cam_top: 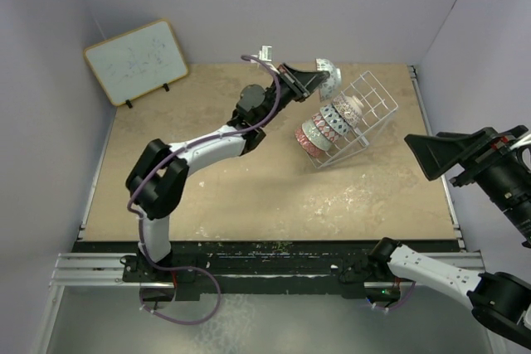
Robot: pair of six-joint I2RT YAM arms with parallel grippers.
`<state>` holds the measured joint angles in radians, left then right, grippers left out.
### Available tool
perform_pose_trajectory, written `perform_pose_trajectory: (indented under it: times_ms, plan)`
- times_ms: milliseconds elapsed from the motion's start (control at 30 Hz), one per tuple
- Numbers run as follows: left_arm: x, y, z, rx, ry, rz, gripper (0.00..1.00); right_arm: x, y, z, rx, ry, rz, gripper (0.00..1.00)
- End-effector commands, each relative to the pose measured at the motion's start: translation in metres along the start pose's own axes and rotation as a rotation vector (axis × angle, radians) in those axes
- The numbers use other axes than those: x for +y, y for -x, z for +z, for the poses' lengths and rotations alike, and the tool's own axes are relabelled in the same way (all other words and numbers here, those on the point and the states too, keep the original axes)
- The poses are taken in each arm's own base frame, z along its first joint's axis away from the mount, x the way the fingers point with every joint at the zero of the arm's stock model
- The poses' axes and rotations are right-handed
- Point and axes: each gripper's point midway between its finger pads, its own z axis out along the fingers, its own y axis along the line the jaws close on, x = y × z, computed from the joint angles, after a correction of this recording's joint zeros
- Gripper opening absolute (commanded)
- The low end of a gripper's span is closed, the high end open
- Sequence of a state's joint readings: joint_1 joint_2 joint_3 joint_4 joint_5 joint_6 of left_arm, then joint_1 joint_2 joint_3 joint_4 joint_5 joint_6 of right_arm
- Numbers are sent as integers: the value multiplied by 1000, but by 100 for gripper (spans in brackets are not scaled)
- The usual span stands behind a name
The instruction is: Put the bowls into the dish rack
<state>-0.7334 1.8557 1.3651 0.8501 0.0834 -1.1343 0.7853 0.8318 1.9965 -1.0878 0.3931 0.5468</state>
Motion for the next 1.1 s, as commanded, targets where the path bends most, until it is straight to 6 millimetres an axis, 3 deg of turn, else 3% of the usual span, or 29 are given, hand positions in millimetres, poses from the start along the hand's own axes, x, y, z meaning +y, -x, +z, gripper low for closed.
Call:
perform_pose_trajectory:
  times_ms: [0, 233, 633, 1067]
  plan:
    - [-79, 24, 22, -132, -289, -157, 0, 9, 10, 4, -28, 31, -21, 100]
    - [-62, 8, 46, -166, -319, -239, 0, 5, 13, 1, -35, 18, -30, 100]
    - [-54, -13, 70, -212, -374, -319, 0, -1, 16, -9, -50, 9, -22, 100]
    - [-17, -34, 81, -209, -311, -365, 0, -7, 18, -14, -66, -3, -17, 100]
